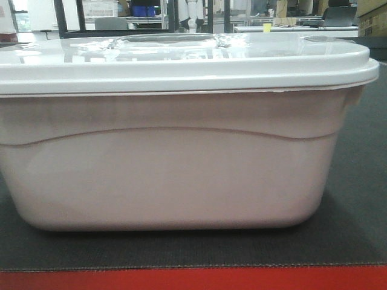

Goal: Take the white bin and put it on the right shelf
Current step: 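Move both grippers toward the ends of the white lidded bin, then close both grippers on the lid rims at the bin's ends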

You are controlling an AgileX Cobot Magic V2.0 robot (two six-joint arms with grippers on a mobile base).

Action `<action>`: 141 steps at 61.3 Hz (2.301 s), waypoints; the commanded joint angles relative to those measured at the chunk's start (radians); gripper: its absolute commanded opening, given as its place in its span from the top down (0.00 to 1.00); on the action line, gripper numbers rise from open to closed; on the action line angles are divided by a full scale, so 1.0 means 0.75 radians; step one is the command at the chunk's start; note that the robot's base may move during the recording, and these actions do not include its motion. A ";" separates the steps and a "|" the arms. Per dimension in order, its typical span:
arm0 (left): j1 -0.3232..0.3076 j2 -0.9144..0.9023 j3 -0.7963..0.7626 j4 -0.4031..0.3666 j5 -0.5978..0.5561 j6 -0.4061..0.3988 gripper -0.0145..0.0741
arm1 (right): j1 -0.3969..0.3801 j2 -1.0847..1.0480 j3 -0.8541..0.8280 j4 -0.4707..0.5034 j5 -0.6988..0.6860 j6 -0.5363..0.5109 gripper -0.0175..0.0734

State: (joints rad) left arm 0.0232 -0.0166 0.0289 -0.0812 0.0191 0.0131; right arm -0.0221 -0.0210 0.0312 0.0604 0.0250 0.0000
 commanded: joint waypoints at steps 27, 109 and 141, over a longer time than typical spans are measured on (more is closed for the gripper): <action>-0.008 -0.012 0.020 0.002 -0.119 0.004 0.98 | -0.007 -0.011 -0.002 0.001 -0.118 0.000 0.72; -0.109 0.773 -0.965 -0.003 0.393 -0.002 0.61 | -0.007 0.657 -0.702 0.133 -0.137 0.000 0.26; -0.094 1.276 -1.391 -0.434 1.035 0.188 0.32 | -0.009 1.242 -1.367 0.644 0.843 0.000 0.16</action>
State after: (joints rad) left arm -0.0515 0.8955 -0.9251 -0.3075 0.7885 0.0808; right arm -0.0221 0.8462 -0.8737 0.4712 0.5794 0.0000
